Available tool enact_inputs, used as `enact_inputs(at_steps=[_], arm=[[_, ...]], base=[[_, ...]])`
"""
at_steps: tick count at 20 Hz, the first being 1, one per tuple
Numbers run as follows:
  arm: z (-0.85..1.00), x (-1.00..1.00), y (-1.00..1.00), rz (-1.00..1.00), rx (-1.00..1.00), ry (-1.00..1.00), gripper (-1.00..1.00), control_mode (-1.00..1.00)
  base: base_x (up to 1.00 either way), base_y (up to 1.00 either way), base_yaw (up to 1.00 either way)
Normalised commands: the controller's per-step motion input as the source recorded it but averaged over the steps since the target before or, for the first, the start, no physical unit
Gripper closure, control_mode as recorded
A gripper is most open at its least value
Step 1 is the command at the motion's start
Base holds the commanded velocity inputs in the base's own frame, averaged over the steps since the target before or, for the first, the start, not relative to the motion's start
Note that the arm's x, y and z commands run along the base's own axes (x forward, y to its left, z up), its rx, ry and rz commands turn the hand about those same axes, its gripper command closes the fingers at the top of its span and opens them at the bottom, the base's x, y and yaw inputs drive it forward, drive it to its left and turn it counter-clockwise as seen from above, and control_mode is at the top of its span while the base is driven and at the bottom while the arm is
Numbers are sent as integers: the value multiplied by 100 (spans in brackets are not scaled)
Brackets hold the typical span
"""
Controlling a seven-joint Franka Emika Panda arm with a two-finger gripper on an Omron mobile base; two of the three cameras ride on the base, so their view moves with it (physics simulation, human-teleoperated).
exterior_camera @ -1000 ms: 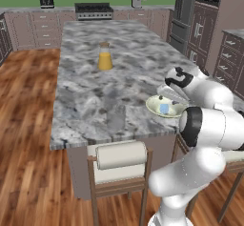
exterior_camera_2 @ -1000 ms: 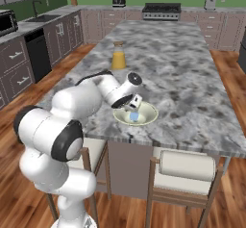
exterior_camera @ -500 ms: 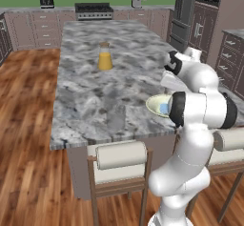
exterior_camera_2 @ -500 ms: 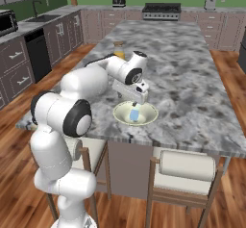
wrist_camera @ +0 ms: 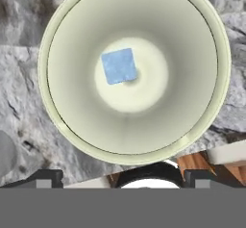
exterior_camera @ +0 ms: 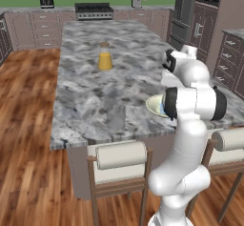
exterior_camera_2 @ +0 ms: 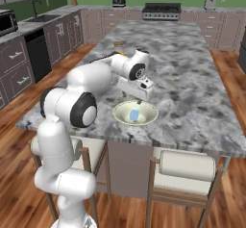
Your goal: There are two ice cubes in the ice bowl. Place both ice cubes in the glass cup.
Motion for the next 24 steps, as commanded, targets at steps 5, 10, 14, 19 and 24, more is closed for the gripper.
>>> enact_inputs(at_steps=[5, 10, 14, 19, 24], arm=[[-43, 44, 23, 19, 2, 7, -100, -100], [-44, 43, 5, 15, -1, 1, -100, -100], [-32, 0, -55, 0, -16, -25, -100, -100], [-37, 12, -8, 0, -2, -14, -100, -100], [-42, 1, 10, 0, -1, 2, -100, -100]], base=[[0, 0, 0], [0, 0, 0], [0, 0, 0], [0, 0, 0], [0, 0, 0]])
